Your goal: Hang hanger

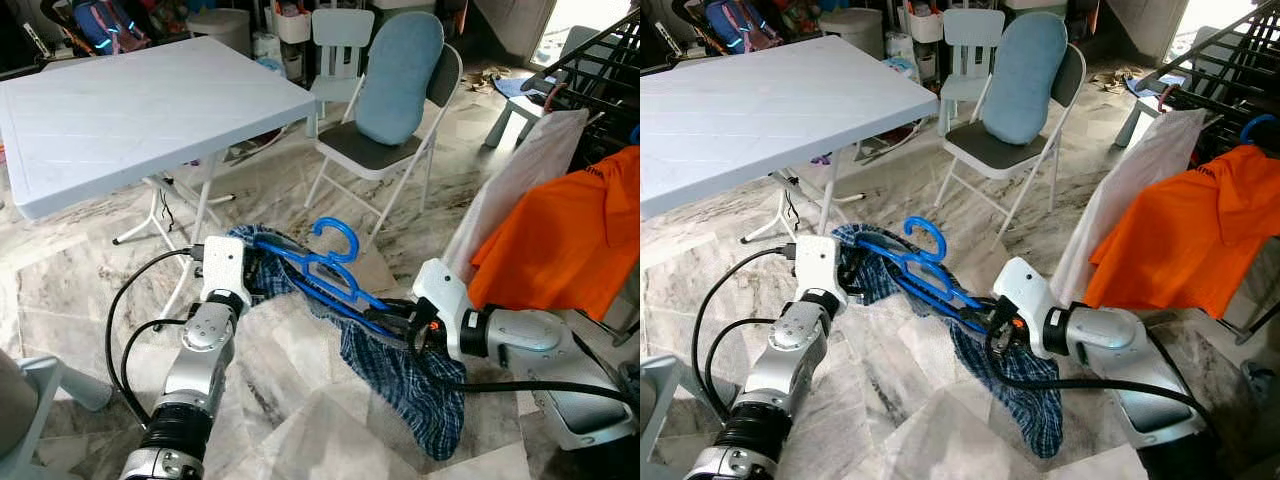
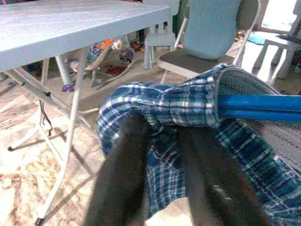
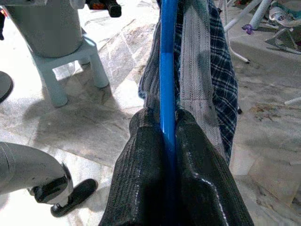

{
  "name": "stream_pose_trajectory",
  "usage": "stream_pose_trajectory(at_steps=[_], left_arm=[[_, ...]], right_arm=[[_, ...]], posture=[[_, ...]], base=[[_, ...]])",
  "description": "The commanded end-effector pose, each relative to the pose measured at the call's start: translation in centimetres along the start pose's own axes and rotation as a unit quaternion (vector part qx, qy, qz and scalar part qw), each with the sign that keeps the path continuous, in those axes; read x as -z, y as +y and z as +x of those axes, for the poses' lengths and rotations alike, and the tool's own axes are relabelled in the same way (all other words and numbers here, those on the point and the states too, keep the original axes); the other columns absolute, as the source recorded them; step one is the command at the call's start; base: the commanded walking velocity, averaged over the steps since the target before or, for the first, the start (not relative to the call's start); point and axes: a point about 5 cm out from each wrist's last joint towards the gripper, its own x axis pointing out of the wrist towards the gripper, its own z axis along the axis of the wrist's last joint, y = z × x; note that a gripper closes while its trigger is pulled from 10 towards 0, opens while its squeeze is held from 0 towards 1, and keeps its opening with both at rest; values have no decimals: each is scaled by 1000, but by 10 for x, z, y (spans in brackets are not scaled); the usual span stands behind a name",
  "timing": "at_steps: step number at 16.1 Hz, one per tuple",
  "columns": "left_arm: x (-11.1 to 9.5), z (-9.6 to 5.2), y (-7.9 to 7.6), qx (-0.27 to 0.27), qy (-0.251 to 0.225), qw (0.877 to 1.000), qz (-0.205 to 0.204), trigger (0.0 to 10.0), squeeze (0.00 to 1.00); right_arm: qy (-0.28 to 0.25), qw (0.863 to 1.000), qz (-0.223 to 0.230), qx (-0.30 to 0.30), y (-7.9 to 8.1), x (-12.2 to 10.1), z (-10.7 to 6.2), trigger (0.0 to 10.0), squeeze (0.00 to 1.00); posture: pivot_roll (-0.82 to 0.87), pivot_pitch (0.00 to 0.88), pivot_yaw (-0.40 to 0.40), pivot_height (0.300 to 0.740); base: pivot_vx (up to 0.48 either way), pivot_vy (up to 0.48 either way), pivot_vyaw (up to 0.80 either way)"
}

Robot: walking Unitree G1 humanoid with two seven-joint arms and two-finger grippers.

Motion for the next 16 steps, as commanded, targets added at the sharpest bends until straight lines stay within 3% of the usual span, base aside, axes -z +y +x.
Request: stream_pose_trajectory(at_steps=[1, 6, 9, 13, 16], left_arm=[[-3, 2, 9, -24, -2, 1000, 5, 0, 0], [-8, 2, 30, -92, -14, 996, 1, 0, 0], [-11, 1, 41, -123, -22, 992, -6, 0, 0], [-13, 0, 47, -147, -28, 989, -14, 0, 0], [-11, 1, 37, -124, -22, 991, -43, 0, 0]], right_arm=[[2, 1000, -14, -9, -1, -3, -1, 10000, 0], [40, 999, -30, -7, -5, 11, -8, 10000, 0], [67, 997, -34, -21, -9, 19, -24, 10000, 0], [96, 994, -38, -31, -17, 27, -45, 10000, 0], [83, 994, -54, 37, -36, 22, -44, 10000, 0]], posture=[[-231, 0, -5, 740], [-233, 0, -3, 740], [-235, 0, -2, 740], [-239, 0, -3, 740], [-242, 0, 1, 740]], base=[[0, 0, 0], [0, 0, 0], [0, 0, 0], [0, 0, 0], [0, 0, 0]])
